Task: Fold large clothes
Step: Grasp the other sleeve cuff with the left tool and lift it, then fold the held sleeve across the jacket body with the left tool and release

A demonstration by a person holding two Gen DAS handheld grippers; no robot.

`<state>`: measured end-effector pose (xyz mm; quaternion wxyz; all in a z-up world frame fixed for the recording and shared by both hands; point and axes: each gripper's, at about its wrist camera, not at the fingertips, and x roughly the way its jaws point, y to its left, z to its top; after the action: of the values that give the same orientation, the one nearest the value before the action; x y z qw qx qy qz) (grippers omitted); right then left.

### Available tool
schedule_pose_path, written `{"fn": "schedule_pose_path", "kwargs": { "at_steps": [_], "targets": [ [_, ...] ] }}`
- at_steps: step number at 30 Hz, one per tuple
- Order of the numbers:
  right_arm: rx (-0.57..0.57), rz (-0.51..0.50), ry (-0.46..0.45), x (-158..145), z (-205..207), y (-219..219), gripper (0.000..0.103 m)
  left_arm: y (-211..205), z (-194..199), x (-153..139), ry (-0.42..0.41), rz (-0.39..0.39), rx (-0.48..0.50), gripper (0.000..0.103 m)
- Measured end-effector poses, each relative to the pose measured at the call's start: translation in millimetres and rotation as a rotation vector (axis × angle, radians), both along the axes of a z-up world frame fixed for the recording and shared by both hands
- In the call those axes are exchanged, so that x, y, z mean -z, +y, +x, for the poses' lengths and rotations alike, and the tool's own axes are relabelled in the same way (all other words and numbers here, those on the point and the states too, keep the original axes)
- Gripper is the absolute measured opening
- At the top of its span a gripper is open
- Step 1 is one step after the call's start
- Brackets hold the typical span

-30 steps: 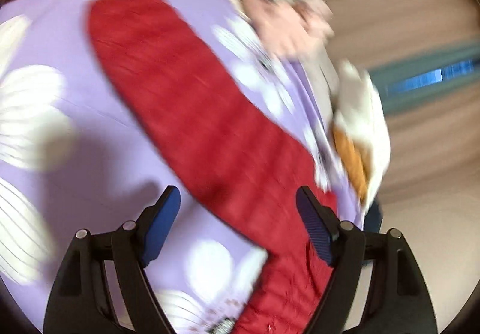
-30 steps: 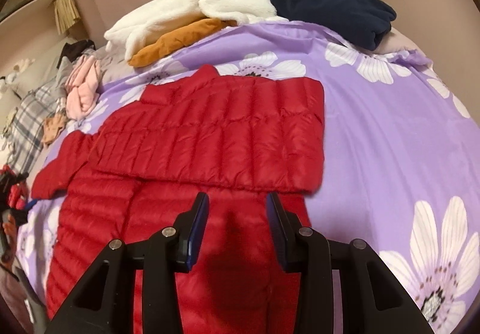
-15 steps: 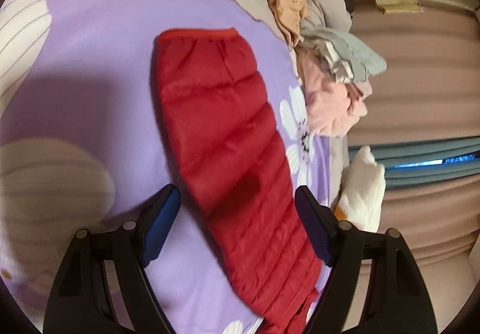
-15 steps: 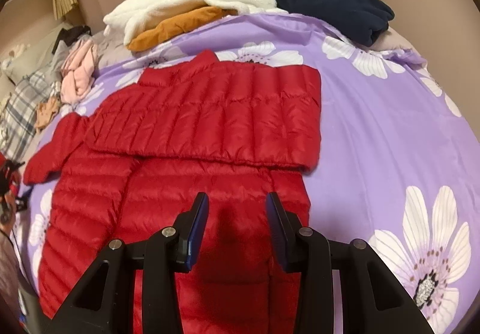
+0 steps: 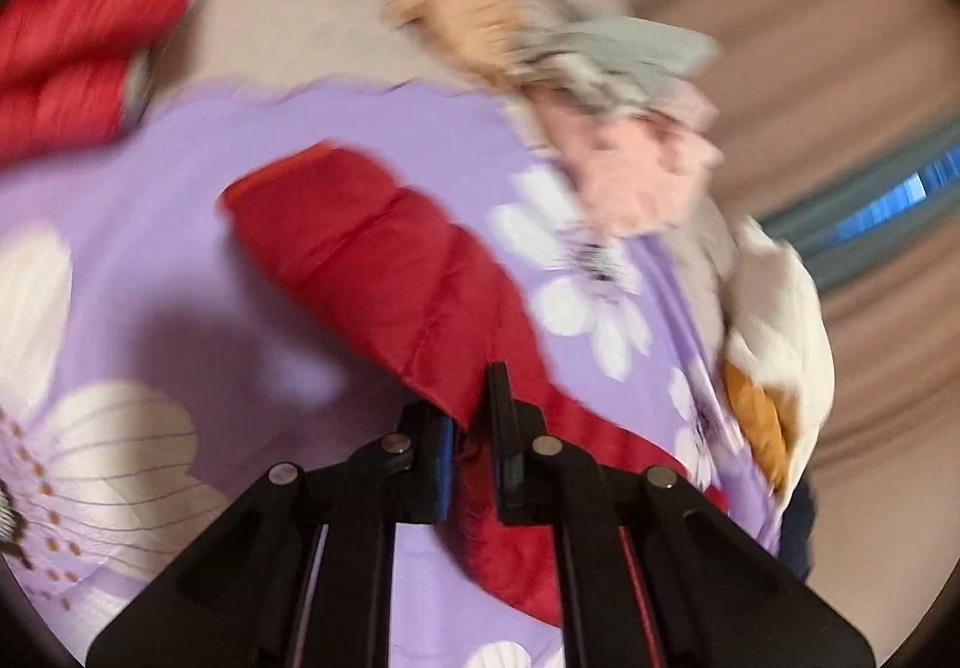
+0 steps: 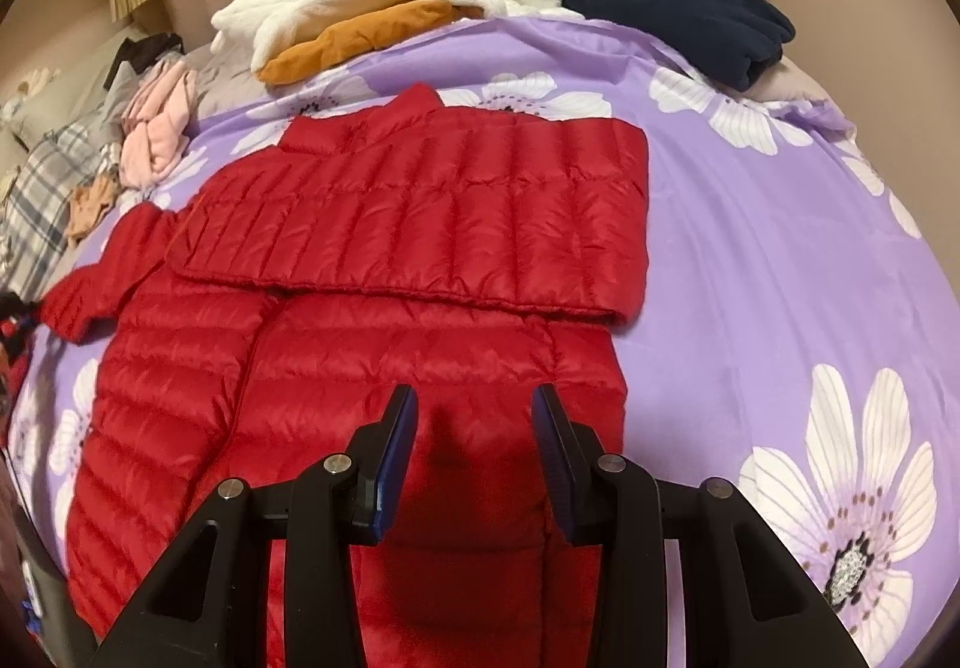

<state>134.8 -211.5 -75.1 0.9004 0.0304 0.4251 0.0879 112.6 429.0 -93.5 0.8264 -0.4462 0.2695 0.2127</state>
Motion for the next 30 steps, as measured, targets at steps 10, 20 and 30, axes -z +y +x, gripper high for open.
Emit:
{"fn": "schedule_pose_path", "kwargs": {
  "at_steps": [10, 20, 30],
  "targets": [
    [-0.017, 0.052, 0.001, 3, -6, 2, 0.039, -141, 40, -100, -0.091, 0.363, 0.335, 0.007],
    [0.0, 0.225, 0.024, 7, 5, -15, 0.039, -300, 87, -91, -0.046, 0.519, 0.695, 0.01],
    [0.009, 0.598, 0.12, 33, 44, -17, 0.044, -396, 118, -7, 0.162, 0.556, 0.963, 0.015]
  ]
}}
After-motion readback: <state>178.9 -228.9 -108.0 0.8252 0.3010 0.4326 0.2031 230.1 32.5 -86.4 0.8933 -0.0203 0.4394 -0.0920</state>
